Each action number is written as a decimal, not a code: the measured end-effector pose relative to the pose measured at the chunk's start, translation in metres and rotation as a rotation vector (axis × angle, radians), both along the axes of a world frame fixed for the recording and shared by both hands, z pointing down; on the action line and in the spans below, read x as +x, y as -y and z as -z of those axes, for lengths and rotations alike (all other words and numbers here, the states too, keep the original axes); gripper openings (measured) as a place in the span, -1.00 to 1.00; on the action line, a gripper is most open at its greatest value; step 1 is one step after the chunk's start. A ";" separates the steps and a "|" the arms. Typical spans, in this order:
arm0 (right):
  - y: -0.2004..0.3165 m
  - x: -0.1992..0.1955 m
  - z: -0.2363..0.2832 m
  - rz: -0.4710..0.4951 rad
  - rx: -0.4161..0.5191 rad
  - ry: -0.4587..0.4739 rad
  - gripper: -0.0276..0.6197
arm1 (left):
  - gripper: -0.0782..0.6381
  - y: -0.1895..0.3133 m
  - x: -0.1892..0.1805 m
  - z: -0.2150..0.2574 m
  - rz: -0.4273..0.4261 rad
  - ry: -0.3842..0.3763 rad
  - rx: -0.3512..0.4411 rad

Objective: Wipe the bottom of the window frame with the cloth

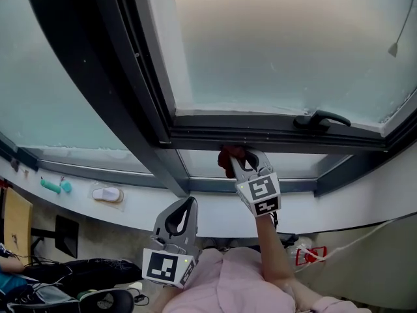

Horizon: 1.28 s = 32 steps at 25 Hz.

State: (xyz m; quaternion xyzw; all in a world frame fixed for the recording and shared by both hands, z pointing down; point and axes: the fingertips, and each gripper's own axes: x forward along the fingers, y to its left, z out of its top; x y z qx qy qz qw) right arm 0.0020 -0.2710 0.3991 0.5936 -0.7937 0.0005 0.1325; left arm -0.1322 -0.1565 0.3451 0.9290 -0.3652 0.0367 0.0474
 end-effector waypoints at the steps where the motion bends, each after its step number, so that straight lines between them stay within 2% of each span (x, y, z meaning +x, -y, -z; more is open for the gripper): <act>1: -0.001 0.003 0.000 -0.002 0.002 0.001 -0.74 | -0.79 0.000 0.004 0.000 -0.006 -0.001 0.001; 9: -0.010 0.028 -0.002 -0.027 -0.005 -0.011 -0.74 | -0.79 -0.006 0.030 -0.002 -0.058 0.000 -0.006; 32: -0.028 0.073 0.000 -0.080 -0.008 -0.016 -0.74 | -0.79 -0.018 0.050 0.001 -0.060 0.005 0.001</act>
